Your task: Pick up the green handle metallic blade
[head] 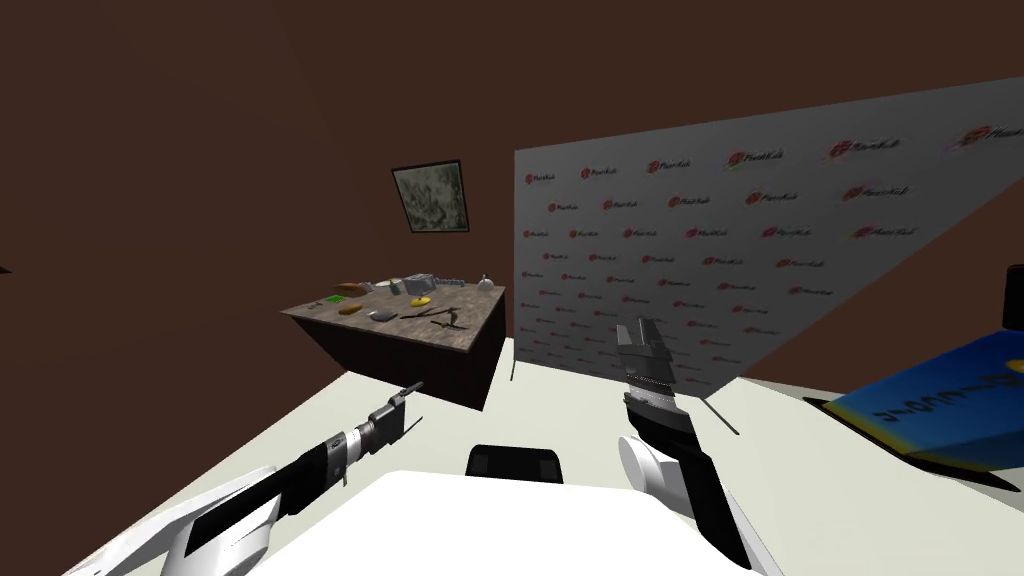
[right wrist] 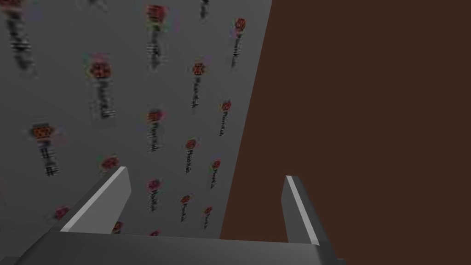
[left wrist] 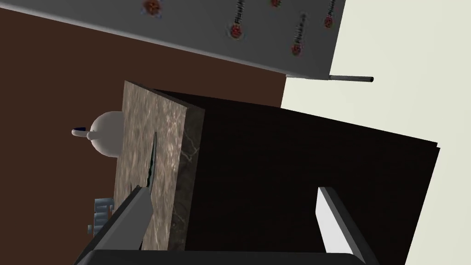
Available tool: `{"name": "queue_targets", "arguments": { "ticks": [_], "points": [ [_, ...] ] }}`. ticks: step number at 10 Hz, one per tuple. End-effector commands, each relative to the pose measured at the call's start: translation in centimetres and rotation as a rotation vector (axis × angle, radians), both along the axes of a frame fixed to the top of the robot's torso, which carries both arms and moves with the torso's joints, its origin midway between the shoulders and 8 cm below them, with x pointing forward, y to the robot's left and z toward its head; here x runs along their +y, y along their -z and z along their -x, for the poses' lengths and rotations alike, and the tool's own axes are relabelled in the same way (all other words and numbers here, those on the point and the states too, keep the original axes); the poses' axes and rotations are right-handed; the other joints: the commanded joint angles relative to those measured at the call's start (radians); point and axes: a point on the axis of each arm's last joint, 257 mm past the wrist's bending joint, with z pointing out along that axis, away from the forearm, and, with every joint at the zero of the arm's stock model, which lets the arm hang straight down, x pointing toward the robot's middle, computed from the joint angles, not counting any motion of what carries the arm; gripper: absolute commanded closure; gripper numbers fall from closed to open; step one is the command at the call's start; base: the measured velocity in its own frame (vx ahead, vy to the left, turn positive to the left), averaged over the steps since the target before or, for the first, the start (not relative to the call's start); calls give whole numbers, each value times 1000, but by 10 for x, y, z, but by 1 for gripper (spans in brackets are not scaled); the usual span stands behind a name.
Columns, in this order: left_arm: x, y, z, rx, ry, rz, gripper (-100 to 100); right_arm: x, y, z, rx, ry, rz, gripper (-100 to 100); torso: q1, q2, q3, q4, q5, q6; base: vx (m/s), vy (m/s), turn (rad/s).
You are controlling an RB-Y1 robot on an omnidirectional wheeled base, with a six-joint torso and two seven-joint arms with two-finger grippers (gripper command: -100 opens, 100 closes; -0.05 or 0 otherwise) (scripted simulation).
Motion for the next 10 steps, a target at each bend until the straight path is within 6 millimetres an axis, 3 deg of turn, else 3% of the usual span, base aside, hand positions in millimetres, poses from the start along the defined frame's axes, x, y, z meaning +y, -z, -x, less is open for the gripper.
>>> {"name": "queue_targets", "arguments": {
  "ticks": [1, 2, 5, 7, 8, 10],
  "points": [
    [16, 3, 7, 42, -6, -20, -100, 0, 0, 0, 0, 0, 0, 0, 0, 0, 0, 0, 0, 0, 37, -7, -81],
    [19, 2, 7, 45, 4, -35, -100, 0, 0, 0, 0, 0, 0, 0, 0, 0, 0, 0, 0, -1, 17, 2, 13],
    [65, 23, 40, 187, -48, -84, -100, 0, 0, 0, 0, 0, 0, 0, 1, -1, 0, 0, 0, -1, 55, 4, -124],
    [72, 19, 39, 194, -25, -119, -100, 0, 0, 0, 0, 0, 0, 0, 1, -2, -1, 0, 0, 0, 49, -6, -38],
    [93, 26, 55, 256, -54, -139, -100, 0, 0, 0, 0, 0, 0, 0, 0, -1, 0, 0, 0, -1, 64, -2, -140],
    [98, 22, 54, 261, -38, -164, -100, 0, 0, 0, 0, 0, 0, 0, 1, -2, -1, -1, 0, -1, 56, 8, -38]
  ]
}}
